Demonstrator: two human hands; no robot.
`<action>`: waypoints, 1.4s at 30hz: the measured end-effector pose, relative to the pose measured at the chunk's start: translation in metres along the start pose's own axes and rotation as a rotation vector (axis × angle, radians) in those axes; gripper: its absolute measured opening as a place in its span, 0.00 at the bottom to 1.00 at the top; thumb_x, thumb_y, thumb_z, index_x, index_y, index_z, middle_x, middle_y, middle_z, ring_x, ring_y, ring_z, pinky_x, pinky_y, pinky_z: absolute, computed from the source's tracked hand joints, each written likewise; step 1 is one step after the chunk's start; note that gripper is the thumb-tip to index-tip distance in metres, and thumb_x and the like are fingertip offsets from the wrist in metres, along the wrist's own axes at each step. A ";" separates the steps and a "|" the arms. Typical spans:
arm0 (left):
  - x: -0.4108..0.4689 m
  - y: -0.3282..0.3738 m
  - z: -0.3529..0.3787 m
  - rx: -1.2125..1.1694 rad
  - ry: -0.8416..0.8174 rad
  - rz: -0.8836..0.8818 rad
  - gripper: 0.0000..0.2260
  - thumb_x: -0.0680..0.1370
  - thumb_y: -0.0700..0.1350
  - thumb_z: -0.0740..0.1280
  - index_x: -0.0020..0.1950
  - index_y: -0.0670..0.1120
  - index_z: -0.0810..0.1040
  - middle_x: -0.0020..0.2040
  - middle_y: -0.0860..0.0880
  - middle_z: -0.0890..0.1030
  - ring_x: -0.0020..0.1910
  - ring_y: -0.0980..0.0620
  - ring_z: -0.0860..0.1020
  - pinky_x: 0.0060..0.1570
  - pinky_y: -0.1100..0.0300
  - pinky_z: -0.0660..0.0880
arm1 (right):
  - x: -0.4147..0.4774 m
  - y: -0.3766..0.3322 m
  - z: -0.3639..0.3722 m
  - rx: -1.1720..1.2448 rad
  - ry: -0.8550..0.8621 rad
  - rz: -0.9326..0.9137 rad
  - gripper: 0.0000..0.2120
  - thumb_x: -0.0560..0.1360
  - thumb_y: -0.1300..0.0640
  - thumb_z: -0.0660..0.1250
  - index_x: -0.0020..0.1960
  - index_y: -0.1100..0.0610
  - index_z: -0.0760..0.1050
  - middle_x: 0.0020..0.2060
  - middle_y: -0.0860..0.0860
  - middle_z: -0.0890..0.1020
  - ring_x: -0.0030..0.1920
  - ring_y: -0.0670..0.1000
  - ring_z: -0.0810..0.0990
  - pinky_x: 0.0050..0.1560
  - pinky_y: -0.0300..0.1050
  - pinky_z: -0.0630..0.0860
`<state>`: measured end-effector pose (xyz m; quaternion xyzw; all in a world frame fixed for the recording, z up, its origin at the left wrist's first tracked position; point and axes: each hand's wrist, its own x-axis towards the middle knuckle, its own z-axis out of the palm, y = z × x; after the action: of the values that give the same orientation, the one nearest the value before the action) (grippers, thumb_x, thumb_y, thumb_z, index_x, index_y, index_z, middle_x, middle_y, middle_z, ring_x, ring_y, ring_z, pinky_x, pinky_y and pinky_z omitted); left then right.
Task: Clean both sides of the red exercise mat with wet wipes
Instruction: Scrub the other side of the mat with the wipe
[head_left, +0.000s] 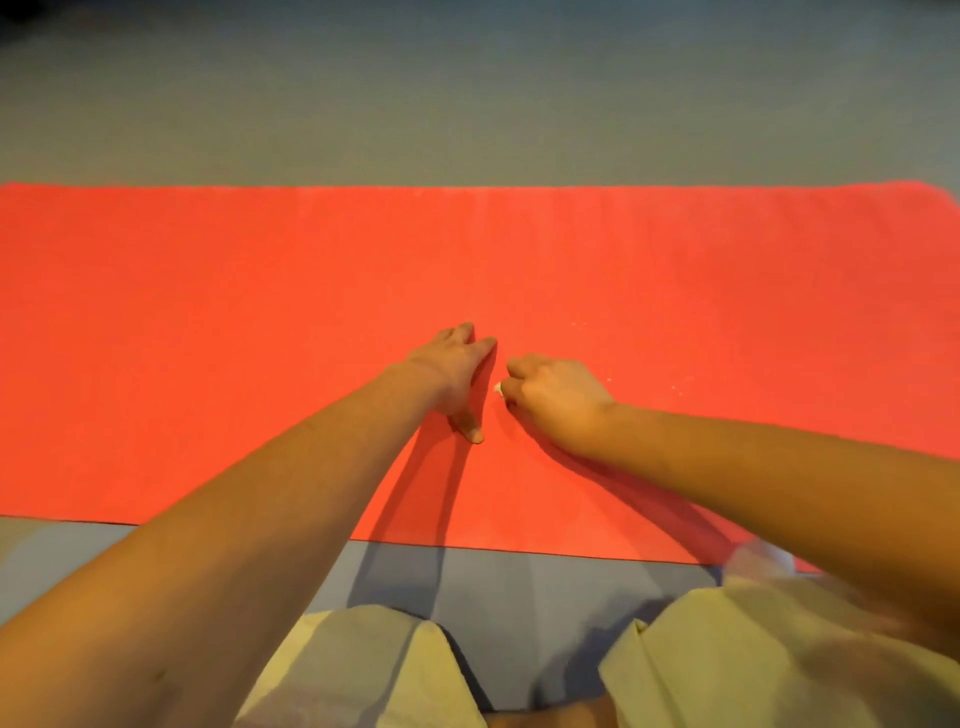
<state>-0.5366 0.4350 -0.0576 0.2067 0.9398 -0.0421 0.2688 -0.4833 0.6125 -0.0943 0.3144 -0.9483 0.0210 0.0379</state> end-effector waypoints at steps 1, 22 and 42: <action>0.002 0.001 -0.003 0.017 -0.008 -0.008 0.65 0.56 0.62 0.86 0.84 0.51 0.55 0.82 0.43 0.56 0.81 0.40 0.57 0.78 0.48 0.63 | 0.013 0.006 -0.002 -0.005 0.001 0.067 0.04 0.76 0.58 0.67 0.48 0.57 0.79 0.44 0.55 0.77 0.47 0.60 0.79 0.34 0.50 0.68; 0.055 -0.011 -0.026 -0.023 0.071 -0.027 0.55 0.58 0.62 0.85 0.80 0.51 0.64 0.73 0.45 0.69 0.72 0.41 0.69 0.70 0.47 0.71 | 0.090 0.093 0.008 0.034 0.019 0.398 0.11 0.74 0.59 0.66 0.52 0.52 0.84 0.50 0.54 0.81 0.50 0.61 0.81 0.38 0.46 0.65; 0.142 -0.006 0.001 -0.043 0.704 -0.125 0.15 0.82 0.58 0.57 0.61 0.53 0.74 0.53 0.45 0.77 0.55 0.40 0.76 0.51 0.46 0.68 | 0.122 0.138 0.025 0.018 0.139 0.383 0.08 0.74 0.58 0.66 0.48 0.54 0.83 0.43 0.54 0.81 0.45 0.61 0.81 0.39 0.50 0.74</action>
<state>-0.6476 0.4812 -0.1328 0.1451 0.9863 0.0353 -0.0701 -0.6653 0.6489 -0.1114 0.1263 -0.9856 0.0579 0.0960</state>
